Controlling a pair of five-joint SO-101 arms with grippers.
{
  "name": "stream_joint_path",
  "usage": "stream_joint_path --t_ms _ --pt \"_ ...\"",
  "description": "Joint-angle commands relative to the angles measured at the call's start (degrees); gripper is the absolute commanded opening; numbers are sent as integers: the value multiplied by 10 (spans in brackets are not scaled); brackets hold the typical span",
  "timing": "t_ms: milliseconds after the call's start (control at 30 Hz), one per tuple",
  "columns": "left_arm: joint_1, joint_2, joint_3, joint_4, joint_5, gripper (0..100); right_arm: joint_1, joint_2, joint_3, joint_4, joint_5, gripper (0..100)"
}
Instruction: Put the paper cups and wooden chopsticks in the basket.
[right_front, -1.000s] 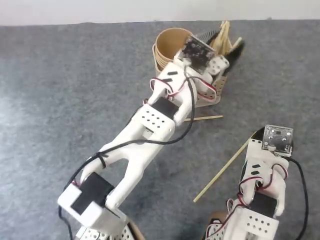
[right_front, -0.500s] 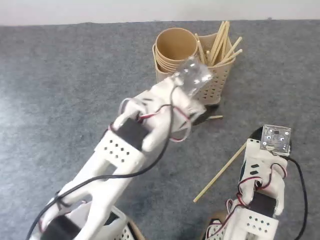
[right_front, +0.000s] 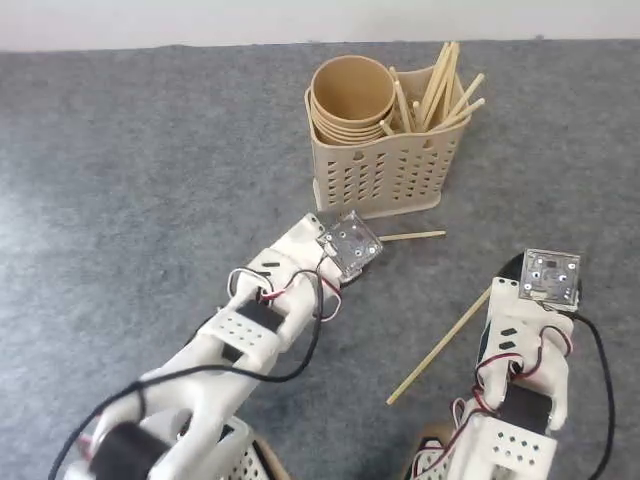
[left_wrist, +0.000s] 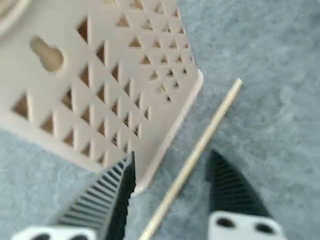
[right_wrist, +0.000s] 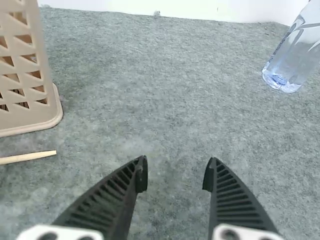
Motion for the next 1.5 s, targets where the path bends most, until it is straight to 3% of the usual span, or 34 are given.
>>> stream_joint_path --t_ms 0,167,367,500,600,700,933,1233,1467 --pt "-3 82 -29 -91 -8 81 0 0 11 1 7 189" --pt "10 217 -91 -120 -9 86 0 0 11 0 7 189" --pt "25 200 -87 -113 -10 161 -1 0 11 0 7 189" --pt "29 144 -111 34 -11 219 -1 0 11 0 7 189" --pt "26 120 -188 200 -6 235 -1 0 11 0 7 189" --pt "18 129 -270 299 -6 235 -9 0 11 1 10 189" --pt "25 207 -356 359 -58 235 -10 0 11 4 26 189" --pt "38 353 -463 369 -109 233 -10 0 11 4 28 189" --pt "51 456 -633 576 -140 232 -10 0 11 4 29 189"
